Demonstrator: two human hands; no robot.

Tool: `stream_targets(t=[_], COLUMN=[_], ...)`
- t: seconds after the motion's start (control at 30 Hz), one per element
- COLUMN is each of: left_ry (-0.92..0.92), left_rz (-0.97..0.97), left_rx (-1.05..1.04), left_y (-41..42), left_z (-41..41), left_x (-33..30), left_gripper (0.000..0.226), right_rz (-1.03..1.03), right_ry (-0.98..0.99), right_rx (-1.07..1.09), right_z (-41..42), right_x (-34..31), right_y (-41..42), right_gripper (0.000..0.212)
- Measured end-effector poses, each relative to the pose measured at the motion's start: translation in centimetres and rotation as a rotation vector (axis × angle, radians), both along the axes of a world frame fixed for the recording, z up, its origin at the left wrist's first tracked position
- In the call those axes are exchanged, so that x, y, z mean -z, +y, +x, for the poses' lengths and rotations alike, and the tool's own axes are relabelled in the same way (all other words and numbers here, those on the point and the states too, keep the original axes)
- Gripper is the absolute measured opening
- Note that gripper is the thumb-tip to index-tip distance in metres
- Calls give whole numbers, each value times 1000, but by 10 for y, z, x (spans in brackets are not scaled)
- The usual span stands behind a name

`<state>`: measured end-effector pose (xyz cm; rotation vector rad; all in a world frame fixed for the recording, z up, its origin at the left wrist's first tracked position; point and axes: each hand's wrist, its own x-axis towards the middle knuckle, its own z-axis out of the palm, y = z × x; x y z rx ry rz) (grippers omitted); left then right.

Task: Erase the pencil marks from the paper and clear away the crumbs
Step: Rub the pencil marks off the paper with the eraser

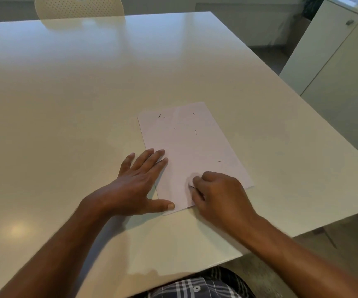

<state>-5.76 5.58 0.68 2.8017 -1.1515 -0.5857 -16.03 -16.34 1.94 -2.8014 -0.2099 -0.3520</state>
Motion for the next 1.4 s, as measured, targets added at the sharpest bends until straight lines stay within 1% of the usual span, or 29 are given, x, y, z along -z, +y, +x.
stream_targets(t=[0.03, 0.1, 0.17, 0.3, 0.43, 0.5, 0.6, 0.67, 0.73, 0.83, 0.9, 1.0, 1.1, 1.17, 1.2, 1.27, 1.33, 1.4], left_ry=[-1, 1, 13, 77, 140, 94, -63, -139, -171, -242, -269, -262, -265, -275, -280, -297, -299, -295], left_rz=[-2, -4, -2, 19, 20, -9, -186, -327, -383, -268, -210, -189, -194, -197, -194, -179, -168, -170], left_rx=[0, 3, -1, -11, -36, -64, -149, -211, -243, -218, -202, -195, -196, -193, -192, -187, -186, -189], left_y=[0, 0, 0, -3, -4, -10, -37, -57, -68, -70, -70, -71, -70, -70, -70, -70, -71, -71], left_z=[0, 0, 0, 0, 0, 0, 4, 7, 8, 8, 8, 7, 6, 5, 6, 7, 7, 7], left_x=[0, 0, -1, -9, -21, -28, -25, -13, 1, 17, 18, 16, 17, 17, 18, 18, 19, 19], left_gripper=[112, 112, 113, 114, 113, 100, 69, 54, 50, 57, 58, 58, 57, 55, 54, 54, 53, 53], right_rz=[15, 58, 145, 287, 316, 327, 350, 344, 328, 340, 317, 200, 170, 126, 123, 90, 23, 32], right_ry=[-9, -67, -37, -7, -29, -21, -8, 1, 5, 22, 28, -27, 22, 53, 54, 1, -37, -50], right_rx=[7, 117, 182, 153, 186, 173, 168, 174, 160, 156, 163, 108, -44, -78, -46, 83, 219, 200], right_z=[5, 21, 28, 23, 26, 25, 25, 26, 25, 25, 24, 9, -16, -25, -23, -11, -4, -8], right_x=[1, 5, 6, 8, 11, 9, 10, 11, 11, 8, 5, -1, -1, -3, -2, -1, -4, -5], right_y=[-7, -34, -55, -57, -59, -58, -59, -60, -60, -60, -57, -33, 8, 17, 10, -17, -40, -27], right_gripper=[14, 12, 11, 9, 8, 8, 9, 10, 10, 10, 11, 20, 20, 19, 17, 15, 20, 21])
